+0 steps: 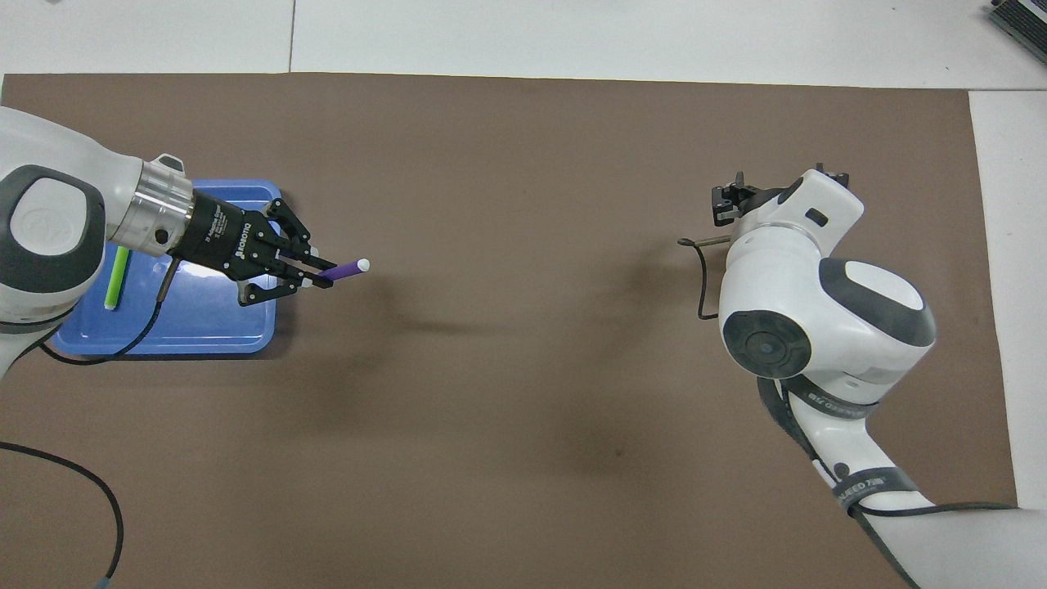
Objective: Transfer and insert pens with both arms
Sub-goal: 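Carry the purple pen toward center while the right gripper moves over the cup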
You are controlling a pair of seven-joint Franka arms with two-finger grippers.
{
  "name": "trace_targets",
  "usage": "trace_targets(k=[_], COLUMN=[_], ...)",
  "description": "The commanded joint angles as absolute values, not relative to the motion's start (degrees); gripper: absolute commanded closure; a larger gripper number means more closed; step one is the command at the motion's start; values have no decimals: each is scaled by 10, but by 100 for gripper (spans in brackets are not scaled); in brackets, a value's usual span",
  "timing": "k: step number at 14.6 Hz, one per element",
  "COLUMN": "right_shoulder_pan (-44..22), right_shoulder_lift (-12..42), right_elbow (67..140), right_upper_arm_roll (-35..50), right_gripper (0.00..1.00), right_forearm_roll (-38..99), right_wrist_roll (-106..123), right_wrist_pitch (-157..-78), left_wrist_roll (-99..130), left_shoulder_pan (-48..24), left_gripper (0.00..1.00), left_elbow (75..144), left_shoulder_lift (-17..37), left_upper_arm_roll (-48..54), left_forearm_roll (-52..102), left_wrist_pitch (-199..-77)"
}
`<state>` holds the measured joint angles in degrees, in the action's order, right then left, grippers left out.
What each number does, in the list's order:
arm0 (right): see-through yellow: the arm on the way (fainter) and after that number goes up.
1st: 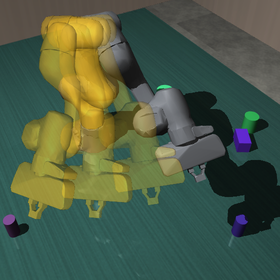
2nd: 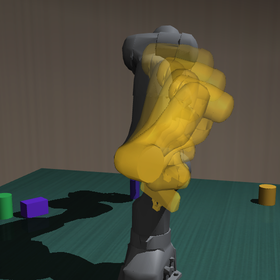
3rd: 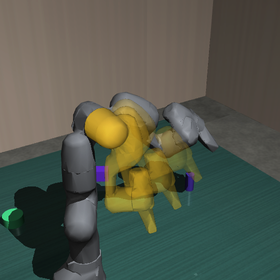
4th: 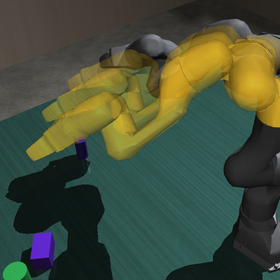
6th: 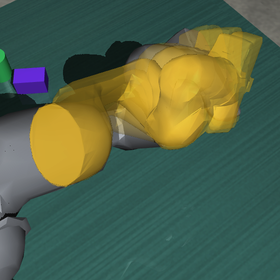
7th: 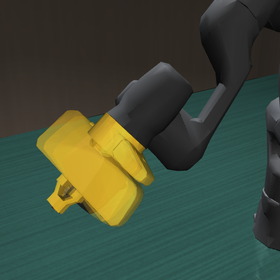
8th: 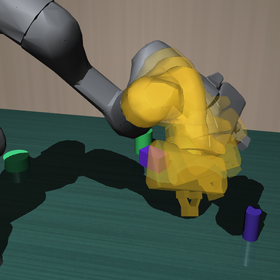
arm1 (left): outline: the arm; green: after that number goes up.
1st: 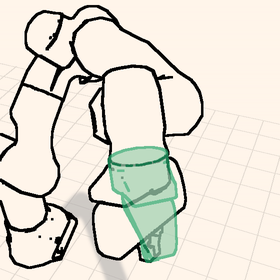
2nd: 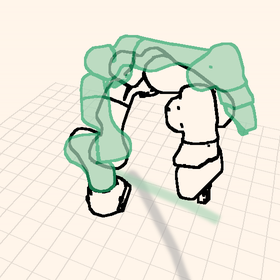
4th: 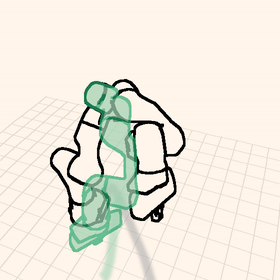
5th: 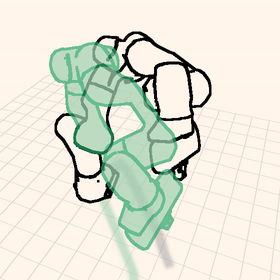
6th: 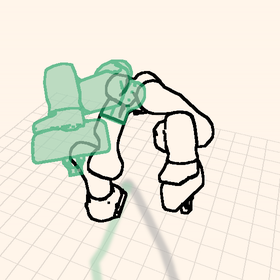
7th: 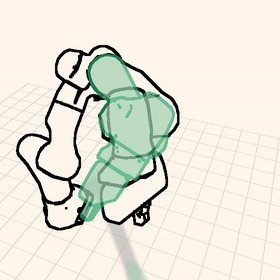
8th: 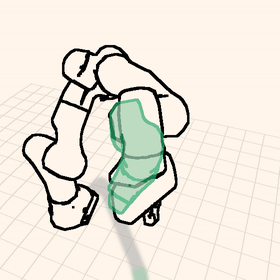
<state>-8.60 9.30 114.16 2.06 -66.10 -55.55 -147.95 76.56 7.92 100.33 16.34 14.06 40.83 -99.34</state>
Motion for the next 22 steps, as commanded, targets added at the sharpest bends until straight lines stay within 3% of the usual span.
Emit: trace_targets(k=[1,4,8,11,17,22], right_shoulder_pan=[-81,-81,-81,-76,-76,-83], right_shoulder_lift=[65,64,61,60,55,61], right_elbow=[1121,1016,963,927,932,932], right_upper_arm_roll=[38,60,62,64,64,67], right_gripper=[0,0,0,0,0,0], right_forearm_roll=[-478,-223,-150,-18,115,236], right_wrist_roll=[-405,-207,-162,-124,-52,-54], right_wrist_pitch=[-1471,-1330,-1235,-1135,-1105,-1146], left_wrist_roll=[792,820,839,857,868,871], left_shoulder_pan=[48,19,-5,-15,-40,-40], left_gripper=[100,100,100,100,100,100], left_elbow=[1030,1032,1034,1032,1030,1032], left_shoulder_lift=[138,138,137,136,135,132], left_upper_arm_roll=[133,133,133,133,134,133], left_forearm_roll=[428,436,440,468,469,468], left_wrist_pitch=[-1013,-1044,-1068,-1085,-1105,-1104])
